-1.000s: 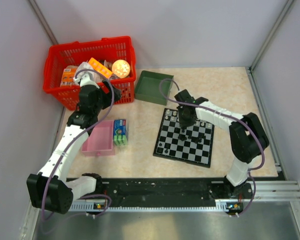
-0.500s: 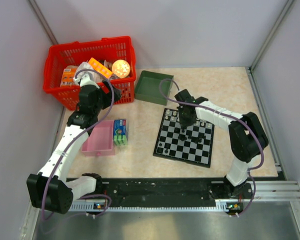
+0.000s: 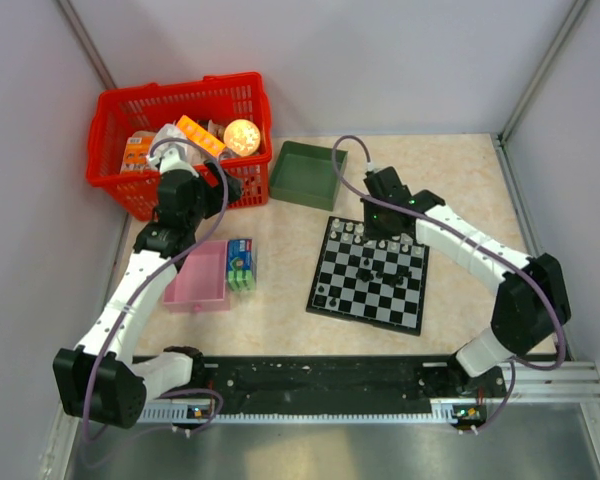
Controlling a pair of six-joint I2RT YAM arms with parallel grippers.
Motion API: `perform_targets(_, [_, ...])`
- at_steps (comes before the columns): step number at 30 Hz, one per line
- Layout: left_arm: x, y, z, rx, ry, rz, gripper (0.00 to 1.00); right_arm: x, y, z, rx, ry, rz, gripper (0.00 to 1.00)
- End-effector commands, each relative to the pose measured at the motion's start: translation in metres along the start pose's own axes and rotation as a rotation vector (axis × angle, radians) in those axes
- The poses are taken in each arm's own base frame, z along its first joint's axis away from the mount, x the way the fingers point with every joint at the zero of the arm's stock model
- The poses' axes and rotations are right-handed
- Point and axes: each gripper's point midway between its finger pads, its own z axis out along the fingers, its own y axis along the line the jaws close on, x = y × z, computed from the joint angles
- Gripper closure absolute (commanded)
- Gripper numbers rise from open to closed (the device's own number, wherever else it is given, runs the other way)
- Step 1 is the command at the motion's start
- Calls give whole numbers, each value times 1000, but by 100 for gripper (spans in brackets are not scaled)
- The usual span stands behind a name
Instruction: Set up the chess pieces on the board
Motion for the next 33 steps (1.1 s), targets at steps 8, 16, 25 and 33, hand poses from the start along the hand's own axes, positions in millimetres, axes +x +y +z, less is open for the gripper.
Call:
perform_targets(8, [-25,-16,-13,62,-84,-19,2,69,58,-53,-169,52,-78,94])
perform_targets(16, [-22,-15,-13,68,-78,-32,2,120,73,-37,-168,154,-124,94])
perform_targets(25, [-22,-17,-10,72,-73,-32,2,139,77,-20,-150,205,-160,94])
perform_targets(33, [-21,-15,-10,65,-73,-28,3,151,72,-11,-132,240,-172,94])
